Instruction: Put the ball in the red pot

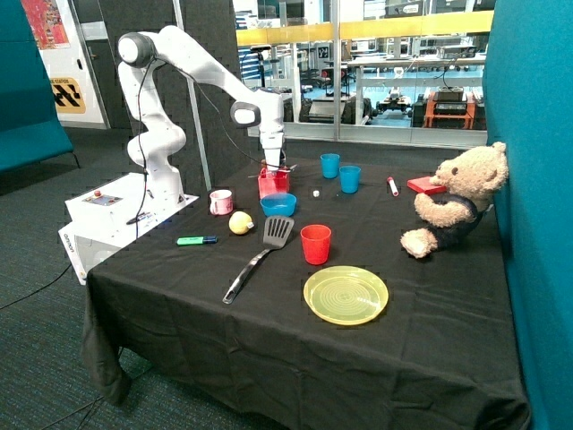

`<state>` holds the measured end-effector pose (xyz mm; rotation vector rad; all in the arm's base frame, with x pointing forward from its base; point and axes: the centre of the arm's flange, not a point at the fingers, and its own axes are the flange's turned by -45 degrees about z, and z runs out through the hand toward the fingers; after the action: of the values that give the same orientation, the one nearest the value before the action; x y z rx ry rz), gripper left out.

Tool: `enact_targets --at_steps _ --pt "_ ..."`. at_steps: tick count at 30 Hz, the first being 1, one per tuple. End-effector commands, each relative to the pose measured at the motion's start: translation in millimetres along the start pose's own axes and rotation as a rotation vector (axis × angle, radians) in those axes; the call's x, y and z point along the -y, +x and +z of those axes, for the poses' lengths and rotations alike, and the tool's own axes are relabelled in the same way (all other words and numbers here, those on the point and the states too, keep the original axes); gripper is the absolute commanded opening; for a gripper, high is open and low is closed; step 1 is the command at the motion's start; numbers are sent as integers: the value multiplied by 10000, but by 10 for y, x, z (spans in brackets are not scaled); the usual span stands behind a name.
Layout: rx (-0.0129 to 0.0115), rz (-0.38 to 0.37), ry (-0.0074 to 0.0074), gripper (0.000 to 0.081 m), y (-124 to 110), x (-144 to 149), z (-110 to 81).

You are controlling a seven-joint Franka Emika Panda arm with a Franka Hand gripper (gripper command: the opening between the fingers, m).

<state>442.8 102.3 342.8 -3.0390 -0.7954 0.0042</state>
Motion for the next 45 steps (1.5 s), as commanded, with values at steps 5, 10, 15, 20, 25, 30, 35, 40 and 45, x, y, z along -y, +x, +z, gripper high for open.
enact_targets --at_steps 5,10,15,20,25,30,35,40,45 --pt "-25 -17 -9 76 5 48 12" --pt "-25 36 -9 2 12 43 1" --pt "-25 22 -9 0 10 39 -5" --pt "-25 8 -9 0 -3 35 1" --pt "-25 67 -9 0 -19 17 14" --pt "-25 104 -9 0 -23 5 15" --pt "-25 103 -9 0 -25 2 11" --pt "-25 87 -9 0 -31 7 11" --pt "-25 8 -9 0 -38 22 -15"
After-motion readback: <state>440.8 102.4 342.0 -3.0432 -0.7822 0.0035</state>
